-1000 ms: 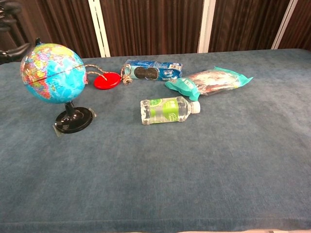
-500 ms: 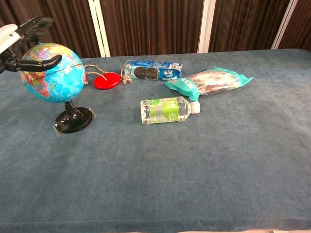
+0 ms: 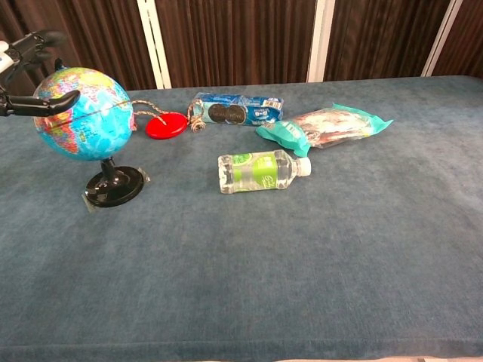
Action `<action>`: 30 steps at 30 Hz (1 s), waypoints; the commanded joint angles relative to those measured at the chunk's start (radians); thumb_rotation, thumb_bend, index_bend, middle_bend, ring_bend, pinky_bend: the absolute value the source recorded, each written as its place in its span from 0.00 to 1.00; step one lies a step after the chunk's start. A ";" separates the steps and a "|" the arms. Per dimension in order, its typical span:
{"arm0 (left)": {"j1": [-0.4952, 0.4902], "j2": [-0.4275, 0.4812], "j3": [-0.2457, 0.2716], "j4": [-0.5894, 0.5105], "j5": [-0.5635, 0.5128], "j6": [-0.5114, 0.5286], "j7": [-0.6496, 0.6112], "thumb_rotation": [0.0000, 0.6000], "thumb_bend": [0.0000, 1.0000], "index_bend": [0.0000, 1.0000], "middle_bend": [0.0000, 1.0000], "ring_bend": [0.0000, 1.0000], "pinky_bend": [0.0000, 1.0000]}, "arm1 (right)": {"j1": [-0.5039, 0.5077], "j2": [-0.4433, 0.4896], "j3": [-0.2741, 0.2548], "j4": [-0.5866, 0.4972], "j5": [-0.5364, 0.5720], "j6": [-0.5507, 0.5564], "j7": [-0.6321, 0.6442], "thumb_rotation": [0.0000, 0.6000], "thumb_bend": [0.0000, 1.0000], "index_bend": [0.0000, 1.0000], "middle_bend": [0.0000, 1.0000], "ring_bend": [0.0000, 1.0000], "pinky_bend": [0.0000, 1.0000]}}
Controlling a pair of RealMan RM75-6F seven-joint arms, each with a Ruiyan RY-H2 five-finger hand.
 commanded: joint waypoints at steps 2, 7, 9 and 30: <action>0.003 0.003 0.000 0.001 -0.008 -0.003 0.004 0.83 0.32 0.00 0.00 0.00 0.06 | 0.000 0.001 -0.001 -0.001 -0.001 0.000 0.002 1.00 0.15 0.00 0.00 0.00 0.00; 0.006 0.005 0.000 0.002 -0.013 -0.006 -0.001 0.84 0.31 0.00 0.00 0.00 0.06 | 0.001 0.002 -0.001 0.000 -0.001 -0.002 0.003 1.00 0.15 0.00 0.00 0.00 0.00; 0.006 0.006 0.000 0.001 -0.010 -0.003 -0.001 0.84 0.32 0.00 0.00 0.00 0.06 | 0.001 0.002 -0.001 0.000 -0.001 -0.002 0.003 1.00 0.15 0.00 0.00 0.00 0.00; 0.032 0.024 0.002 0.010 -0.025 0.006 -0.019 0.88 0.32 0.00 0.00 0.00 0.06 | 0.003 -0.002 -0.004 -0.001 -0.002 -0.007 -0.006 1.00 0.15 0.00 0.00 0.00 0.00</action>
